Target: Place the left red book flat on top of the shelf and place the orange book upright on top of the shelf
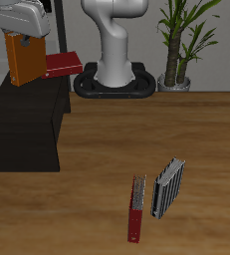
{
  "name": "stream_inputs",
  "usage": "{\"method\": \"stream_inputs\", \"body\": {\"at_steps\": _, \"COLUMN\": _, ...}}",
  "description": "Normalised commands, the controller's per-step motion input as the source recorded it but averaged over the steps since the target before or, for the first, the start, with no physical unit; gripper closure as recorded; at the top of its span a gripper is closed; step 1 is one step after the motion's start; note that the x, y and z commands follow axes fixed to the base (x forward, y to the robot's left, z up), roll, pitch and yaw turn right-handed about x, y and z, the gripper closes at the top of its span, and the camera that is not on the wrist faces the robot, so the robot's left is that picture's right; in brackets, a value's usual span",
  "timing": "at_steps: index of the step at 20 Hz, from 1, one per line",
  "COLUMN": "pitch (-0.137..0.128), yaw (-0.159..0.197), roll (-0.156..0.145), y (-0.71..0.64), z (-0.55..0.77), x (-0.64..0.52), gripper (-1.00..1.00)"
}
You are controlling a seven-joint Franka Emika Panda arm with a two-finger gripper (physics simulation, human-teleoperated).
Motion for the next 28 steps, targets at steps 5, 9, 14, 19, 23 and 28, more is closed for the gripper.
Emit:
{"method": "stream_inputs", "body": {"at_steps": 5, "pitch": 0.031, "yaw": -0.049, "roll": 0.044, "y": 0.06, "z": -0.19, "x": 0.11, "gripper": 1.00}}
{"method": "stream_inputs", "body": {"at_steps": 9, "pitch": 0.033, "yaw": -0.037, "roll": 0.043, "y": 0.02, "z": -0.14, "x": 0.08, "gripper": 1.00}}
{"method": "stream_inputs", "body": {"at_steps": 14, "pitch": 0.003, "yaw": -0.006, "roll": 0.010, "y": 0.03, "z": -0.08, "x": 0.04, "gripper": 1.00}}
{"method": "stream_inputs", "body": {"at_steps": 19, "pitch": 0.007, "yaw": -0.053, "roll": 0.009, "y": -0.11, "z": -0.24, "x": 0.07, "gripper": 1.00}}
{"method": "stream_inputs", "body": {"at_steps": 23, "pitch": 0.028, "yaw": -0.026, "roll": -0.006, "y": 0.10, "z": -0.31, "x": 0.11, "gripper": 1.00}}
{"method": "stream_inputs", "body": {"at_steps": 28, "pitch": 0.027, "yaw": -0.002, "roll": -0.045, "y": 0.05, "z": -0.27, "x": 0.08, "gripper": -1.00}}
